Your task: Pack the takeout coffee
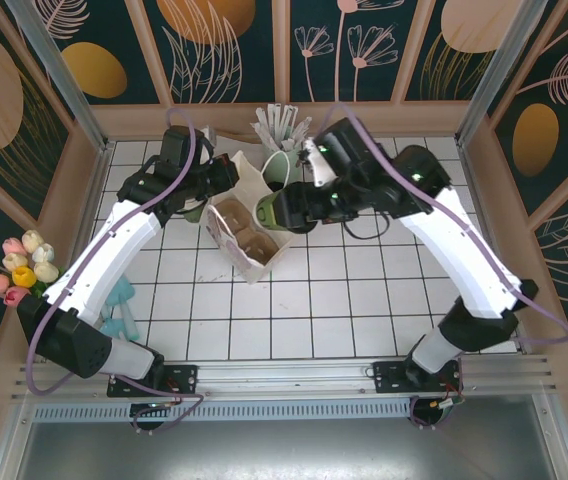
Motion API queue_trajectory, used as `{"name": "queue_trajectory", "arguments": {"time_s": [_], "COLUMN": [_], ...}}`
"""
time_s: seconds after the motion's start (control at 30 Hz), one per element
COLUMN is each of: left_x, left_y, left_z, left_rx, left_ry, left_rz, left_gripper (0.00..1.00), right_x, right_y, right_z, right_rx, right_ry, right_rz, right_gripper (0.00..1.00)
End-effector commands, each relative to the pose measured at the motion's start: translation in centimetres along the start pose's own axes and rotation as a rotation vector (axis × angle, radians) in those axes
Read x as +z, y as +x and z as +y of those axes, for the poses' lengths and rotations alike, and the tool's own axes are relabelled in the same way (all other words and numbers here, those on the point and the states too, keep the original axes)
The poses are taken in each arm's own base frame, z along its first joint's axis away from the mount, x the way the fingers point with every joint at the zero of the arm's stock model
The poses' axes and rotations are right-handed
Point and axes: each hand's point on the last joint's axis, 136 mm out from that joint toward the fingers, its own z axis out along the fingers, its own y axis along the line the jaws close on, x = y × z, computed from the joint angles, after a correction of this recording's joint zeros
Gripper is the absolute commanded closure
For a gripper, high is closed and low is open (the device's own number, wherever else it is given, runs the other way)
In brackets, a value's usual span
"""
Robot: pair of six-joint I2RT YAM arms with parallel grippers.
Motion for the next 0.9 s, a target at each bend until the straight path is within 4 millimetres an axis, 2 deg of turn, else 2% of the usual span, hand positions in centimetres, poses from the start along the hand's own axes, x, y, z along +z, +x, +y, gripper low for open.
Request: {"name": "queue_trajectory", "arguments": {"time_s": [0.0, 0.1, 0.17, 0.33, 0.47, 0.53, 0.6, 0.73, 0.87], "left_x": [-0.5, -0.8, -0.8, -1.5, -1.6, -1.4, -1.2, -1.4, -1.6], "left_y": [0.5, 0.8, 1.3, 1.7, 2.7, 3.4, 4.1, 4.3, 4.6], "left_z": [-0.8, -0.4, -0.4, -0.8, -1.1, -0.6, -0.4, -0.7, -1.2], "left_rx": [-0.064, -0.097, -0.110, -0.140, -0.192, -0.223, -0.231, -0.206, -0.170], "left_ry": [0.052, 0.045, 0.054, 0.072, 0.107, 0.099, 0.099, 0.109, 0.128], "left_rz": [-0.005, -0.012, 0.009, 0.023, 0.061, 0.079, 0.104, 0.122, 0.150], "left_gripper": [1.00, 1.00, 1.00, 1.00, 1.00, 1.00, 1.00, 1.00, 1.00], "right_x": [2.1, 3.6, 4.5, 6.7, 6.5, 6.4, 6.7, 7.0, 7.6], "right_y": [-1.2, -1.9, -2.1, -1.1, -0.6, -0.4, -0.2, -0.2, 0.5], "right_z": [0.3, 1.0, 0.8, 0.8, 1.0, 1.1, 0.3, -2.6, -4.1], "right_rx": [0.012, 0.015, 0.032, 0.001, -0.030, -0.038, -0.036, 0.006, -0.003], "right_ry": [0.046, 0.064, 0.096, 0.130, 0.120, 0.113, 0.145, 0.222, 0.258], "right_rz": [-0.004, -0.004, -0.008, 0.044, 0.055, 0.063, 0.067, 0.072, 0.107], "right_gripper": [0.30, 0.30, 0.30, 0.30, 0.31, 0.31, 0.31, 0.31, 0.31]}}
